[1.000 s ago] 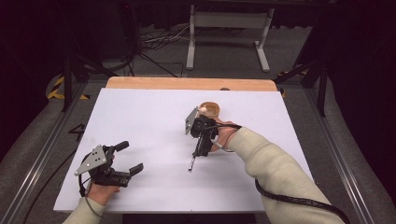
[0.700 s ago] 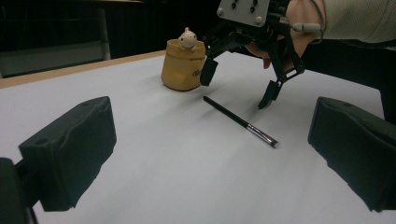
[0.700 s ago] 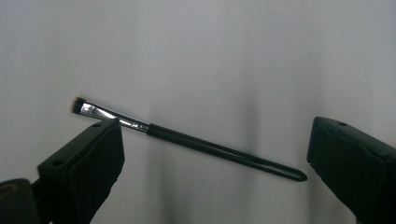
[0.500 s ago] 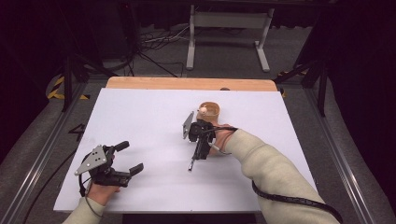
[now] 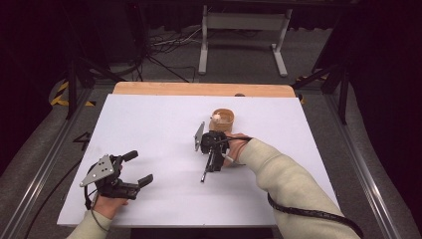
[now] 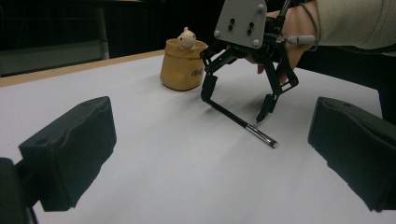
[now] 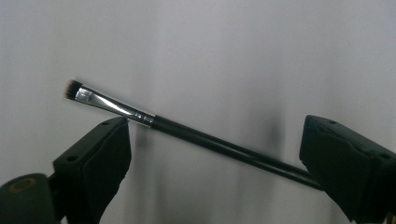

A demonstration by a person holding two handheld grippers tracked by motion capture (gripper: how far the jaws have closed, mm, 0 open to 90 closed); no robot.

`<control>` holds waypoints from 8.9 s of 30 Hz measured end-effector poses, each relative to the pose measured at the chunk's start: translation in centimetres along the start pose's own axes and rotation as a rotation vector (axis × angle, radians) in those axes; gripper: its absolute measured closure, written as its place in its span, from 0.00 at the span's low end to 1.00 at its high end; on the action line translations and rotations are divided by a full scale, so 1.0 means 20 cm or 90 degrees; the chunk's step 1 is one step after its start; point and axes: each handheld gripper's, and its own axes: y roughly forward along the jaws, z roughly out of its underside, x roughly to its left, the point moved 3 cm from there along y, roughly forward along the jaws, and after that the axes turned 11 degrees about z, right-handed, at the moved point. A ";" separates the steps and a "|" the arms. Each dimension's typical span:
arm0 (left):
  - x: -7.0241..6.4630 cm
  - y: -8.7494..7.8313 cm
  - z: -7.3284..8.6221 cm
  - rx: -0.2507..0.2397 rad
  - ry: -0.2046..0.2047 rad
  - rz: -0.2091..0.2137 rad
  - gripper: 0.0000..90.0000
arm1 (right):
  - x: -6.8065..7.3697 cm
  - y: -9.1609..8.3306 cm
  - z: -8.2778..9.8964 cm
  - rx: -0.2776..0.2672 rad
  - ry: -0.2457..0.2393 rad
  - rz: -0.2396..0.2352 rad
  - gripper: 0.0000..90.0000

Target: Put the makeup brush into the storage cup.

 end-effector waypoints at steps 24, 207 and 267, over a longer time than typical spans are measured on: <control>0.00 0.00 0.00 -0.002 -0.003 -0.001 0.02 | 0.01 0.02 -0.02 0.047 -0.067 -0.022 0.34; 0.01 0.00 0.01 0.002 -0.007 -0.002 0.02 | -0.41 -0.32 0.40 -0.573 0.525 0.407 0.92; 0.00 -0.01 0.00 -0.001 -0.009 -0.003 0.01 | -0.23 -0.58 0.48 -0.580 0.498 0.376 0.00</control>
